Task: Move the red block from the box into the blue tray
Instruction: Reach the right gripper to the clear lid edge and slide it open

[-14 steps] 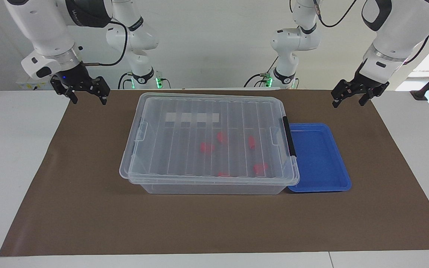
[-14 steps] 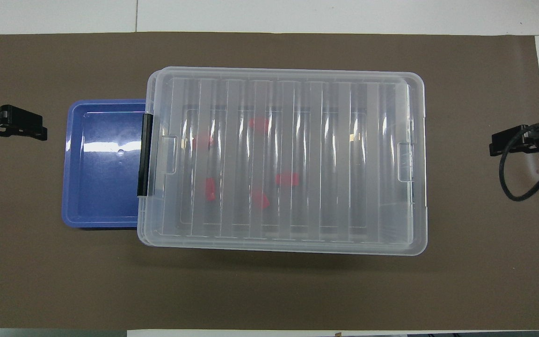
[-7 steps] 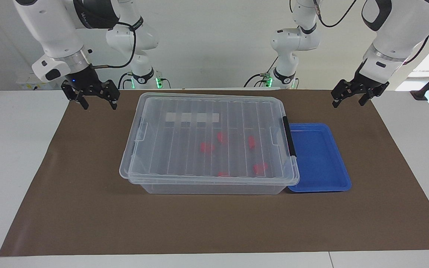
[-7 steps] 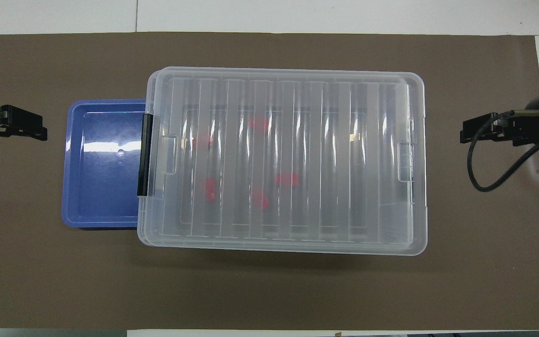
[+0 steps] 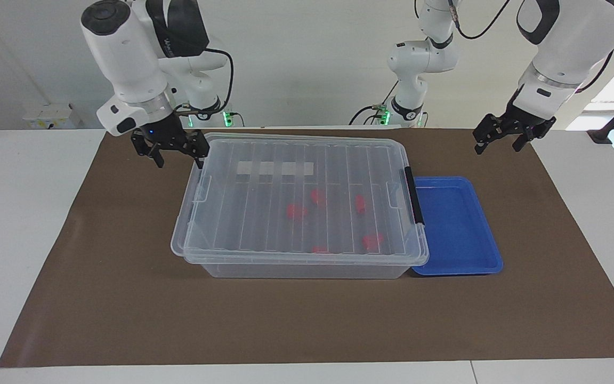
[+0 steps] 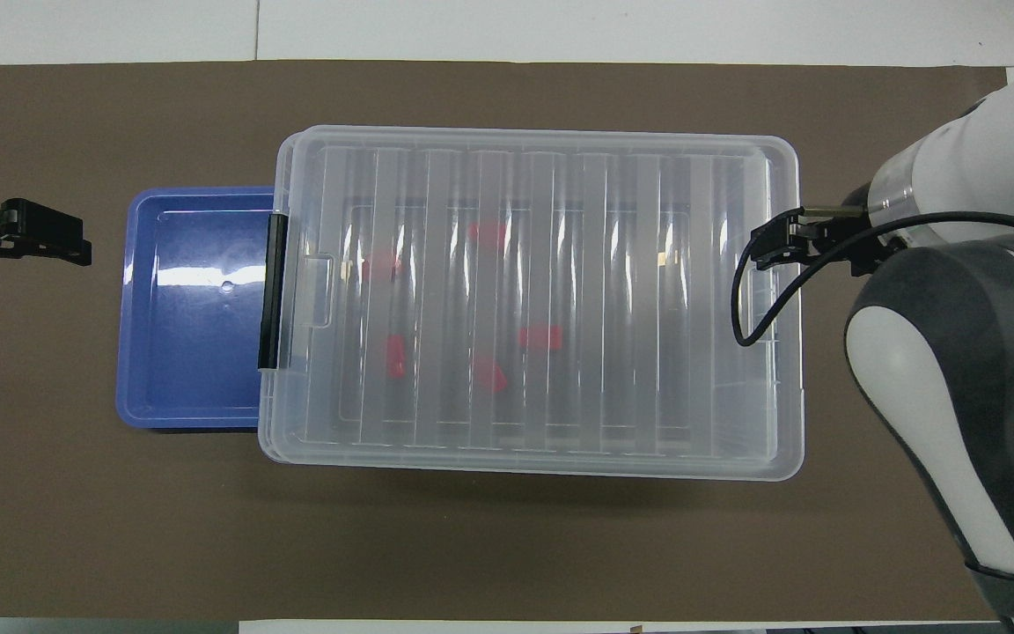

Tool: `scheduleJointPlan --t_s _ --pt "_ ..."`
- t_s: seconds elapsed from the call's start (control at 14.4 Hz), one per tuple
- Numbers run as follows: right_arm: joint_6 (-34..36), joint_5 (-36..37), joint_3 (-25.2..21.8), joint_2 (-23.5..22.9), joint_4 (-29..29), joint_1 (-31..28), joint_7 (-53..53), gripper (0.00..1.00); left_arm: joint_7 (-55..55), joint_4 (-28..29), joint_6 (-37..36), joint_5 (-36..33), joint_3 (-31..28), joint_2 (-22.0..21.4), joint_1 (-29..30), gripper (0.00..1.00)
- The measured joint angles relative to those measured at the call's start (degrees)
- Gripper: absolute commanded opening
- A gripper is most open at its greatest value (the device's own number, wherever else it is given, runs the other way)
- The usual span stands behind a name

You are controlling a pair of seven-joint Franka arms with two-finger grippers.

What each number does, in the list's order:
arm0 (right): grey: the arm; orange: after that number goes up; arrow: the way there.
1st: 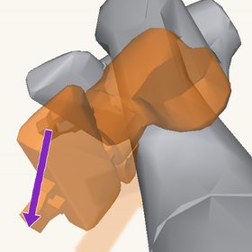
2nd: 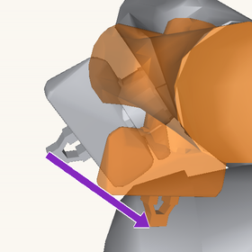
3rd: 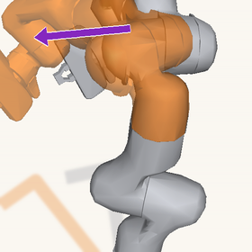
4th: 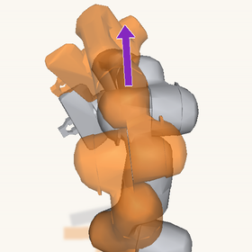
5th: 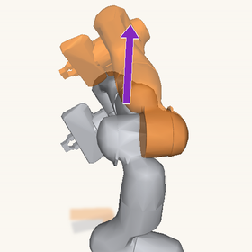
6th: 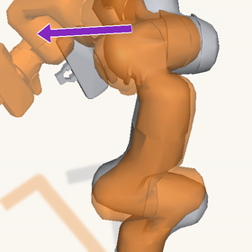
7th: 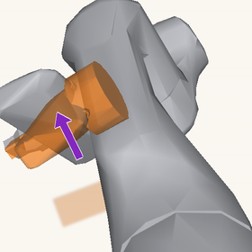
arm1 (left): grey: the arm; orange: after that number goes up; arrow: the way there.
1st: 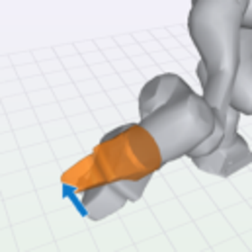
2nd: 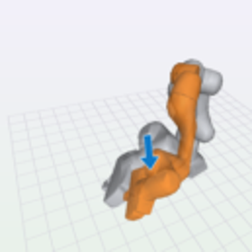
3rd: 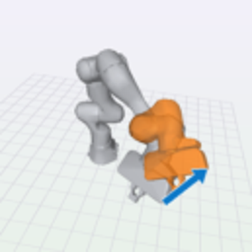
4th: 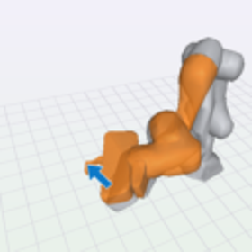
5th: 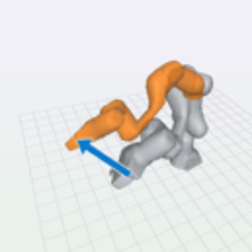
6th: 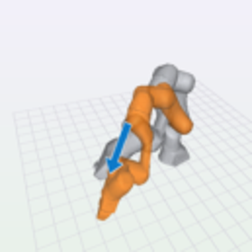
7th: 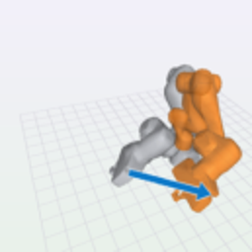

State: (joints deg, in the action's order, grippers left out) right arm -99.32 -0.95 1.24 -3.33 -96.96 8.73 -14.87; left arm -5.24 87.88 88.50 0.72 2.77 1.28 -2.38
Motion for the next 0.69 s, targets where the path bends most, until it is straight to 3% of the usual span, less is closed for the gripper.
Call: scheduleJointPlan --t_s 0.69 --pt "-6.9 1.6 -0.4 0.2 -9.8 -0.3 1.3 1.00 0.0 0.6 0.0 0.0 0.0 -0.3 0.0 1.00"
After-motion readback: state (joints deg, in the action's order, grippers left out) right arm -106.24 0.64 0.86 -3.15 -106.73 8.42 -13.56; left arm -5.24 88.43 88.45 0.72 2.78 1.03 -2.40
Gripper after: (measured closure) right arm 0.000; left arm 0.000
